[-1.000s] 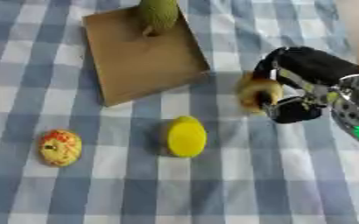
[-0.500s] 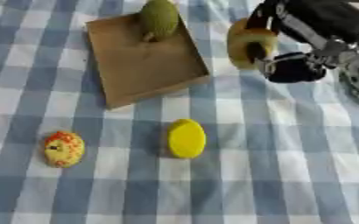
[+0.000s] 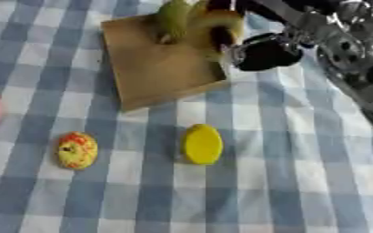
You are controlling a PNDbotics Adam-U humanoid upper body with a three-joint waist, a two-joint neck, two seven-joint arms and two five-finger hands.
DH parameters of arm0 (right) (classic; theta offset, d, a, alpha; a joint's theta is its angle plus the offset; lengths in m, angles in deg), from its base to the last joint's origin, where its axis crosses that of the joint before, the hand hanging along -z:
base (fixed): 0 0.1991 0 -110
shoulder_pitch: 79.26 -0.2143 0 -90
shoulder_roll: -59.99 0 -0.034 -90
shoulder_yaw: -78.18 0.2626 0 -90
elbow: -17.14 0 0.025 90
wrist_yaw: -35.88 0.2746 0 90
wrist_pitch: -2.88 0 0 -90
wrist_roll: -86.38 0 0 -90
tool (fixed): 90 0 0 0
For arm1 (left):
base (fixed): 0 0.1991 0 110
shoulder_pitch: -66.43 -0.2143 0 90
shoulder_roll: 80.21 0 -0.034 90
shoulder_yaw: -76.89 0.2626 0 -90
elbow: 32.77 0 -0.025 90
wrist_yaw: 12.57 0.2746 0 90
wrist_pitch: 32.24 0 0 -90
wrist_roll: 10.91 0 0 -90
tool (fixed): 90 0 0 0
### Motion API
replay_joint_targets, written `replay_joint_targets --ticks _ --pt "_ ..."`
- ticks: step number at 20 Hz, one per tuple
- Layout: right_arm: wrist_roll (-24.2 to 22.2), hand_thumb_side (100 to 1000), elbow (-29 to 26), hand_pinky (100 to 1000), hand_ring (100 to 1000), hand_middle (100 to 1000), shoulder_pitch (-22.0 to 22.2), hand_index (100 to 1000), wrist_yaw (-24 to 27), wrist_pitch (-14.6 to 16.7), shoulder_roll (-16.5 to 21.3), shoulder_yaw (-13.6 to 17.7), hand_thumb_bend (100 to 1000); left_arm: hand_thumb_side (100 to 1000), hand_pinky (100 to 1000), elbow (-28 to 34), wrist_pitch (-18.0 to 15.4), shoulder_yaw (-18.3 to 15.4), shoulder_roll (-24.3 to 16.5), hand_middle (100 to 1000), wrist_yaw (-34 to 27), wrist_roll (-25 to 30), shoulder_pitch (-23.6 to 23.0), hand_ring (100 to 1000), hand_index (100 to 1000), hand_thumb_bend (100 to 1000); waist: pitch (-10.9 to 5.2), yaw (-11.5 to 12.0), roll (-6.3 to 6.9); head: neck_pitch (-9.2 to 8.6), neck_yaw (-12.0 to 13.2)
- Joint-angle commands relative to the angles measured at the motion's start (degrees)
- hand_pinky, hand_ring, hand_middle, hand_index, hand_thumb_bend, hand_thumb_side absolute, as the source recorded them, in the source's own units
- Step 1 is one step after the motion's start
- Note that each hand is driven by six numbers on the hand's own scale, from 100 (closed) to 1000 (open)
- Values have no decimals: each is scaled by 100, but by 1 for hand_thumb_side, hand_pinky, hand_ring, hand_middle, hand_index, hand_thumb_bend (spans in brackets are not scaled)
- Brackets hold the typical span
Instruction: Pick up objects on the table and place them in the box.
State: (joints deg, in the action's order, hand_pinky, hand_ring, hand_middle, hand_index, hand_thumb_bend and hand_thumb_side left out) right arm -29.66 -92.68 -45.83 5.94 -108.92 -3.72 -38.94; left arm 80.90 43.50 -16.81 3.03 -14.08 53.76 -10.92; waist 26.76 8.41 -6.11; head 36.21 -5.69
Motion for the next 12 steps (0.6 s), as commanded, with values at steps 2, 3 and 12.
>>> replay_joint_targets --ticks 2,3,12 --pt "-364 100 522 661 608 601 -392 696 -175 -45 -300 -213 100 589 770 91 -12 -11 -179 727 -48 34 73 753 796 184 -160 40 12 12 -28" --pt "-452 100 665 665 613 607 -449 700 -234 -27 -370 -243 100 589 770 91 -10 -9 -181 728 -51 37 76 753 796 184 -159 52 6 14 -31" --pt "-621 374 1725 776 808 843 -668 865 -707 463 -791 -275 100 590 770 91 5 4 -178 728 -66 68 94 753 796 183 -152 74 -2 44 -29"
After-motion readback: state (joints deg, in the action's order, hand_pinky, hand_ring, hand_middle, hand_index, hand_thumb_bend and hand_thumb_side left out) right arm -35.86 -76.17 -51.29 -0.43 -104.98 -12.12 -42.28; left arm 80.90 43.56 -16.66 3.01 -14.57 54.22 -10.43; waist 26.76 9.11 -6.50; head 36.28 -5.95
